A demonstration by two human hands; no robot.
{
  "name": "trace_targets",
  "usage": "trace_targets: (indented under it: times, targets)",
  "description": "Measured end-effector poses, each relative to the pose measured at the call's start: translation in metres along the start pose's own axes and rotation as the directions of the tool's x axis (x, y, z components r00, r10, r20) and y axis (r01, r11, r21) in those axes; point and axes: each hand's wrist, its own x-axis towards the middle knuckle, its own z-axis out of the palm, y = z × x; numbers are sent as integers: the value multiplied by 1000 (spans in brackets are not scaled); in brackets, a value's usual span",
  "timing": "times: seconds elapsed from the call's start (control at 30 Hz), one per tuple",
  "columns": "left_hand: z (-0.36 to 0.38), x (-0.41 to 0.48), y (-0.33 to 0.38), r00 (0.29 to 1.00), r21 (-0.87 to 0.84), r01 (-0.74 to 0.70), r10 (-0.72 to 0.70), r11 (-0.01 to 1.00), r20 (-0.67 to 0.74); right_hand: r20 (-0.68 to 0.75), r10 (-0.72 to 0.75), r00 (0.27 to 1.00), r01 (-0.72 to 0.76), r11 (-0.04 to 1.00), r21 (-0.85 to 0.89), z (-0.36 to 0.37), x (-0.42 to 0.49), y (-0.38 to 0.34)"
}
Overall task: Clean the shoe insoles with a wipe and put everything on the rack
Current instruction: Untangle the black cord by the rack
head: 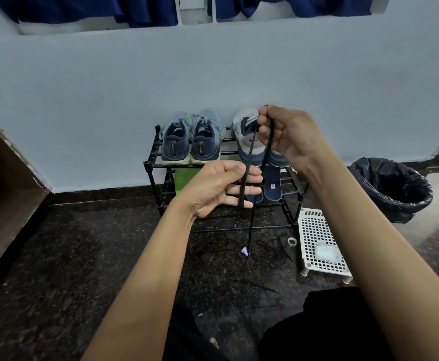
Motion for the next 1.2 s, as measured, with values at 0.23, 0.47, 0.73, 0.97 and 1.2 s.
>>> trace_targets:
  times: [0.23, 0.47, 0.73, 0.97, 1.2]
  targets:
    - [2, -2, 1, 999, -26, 32, -31, 999, 34, -5, -157, 988, 152, 963, -221, -1, 1, 3]
    - [-1, -5, 4, 999, -146, 45, -47, 988, -14, 3, -134, 991, 108, 790, -604, -22, 7, 25]
    - [-3, -4, 4, 993, -217, 56, -77, 974, -85, 551, -114, 827, 470, 678, -565, -13, -23, 27]
    - [-5, -2, 0, 989, -217, 91, -114, 972, -96, 697, -98, 710, 690, 296, -661, -5, -18, 38]
    - [-6, -3, 0, 987, -119, 125, -136, 985, -84, 754, -96, 649, 760, 81, -644, -3, -12, 39]
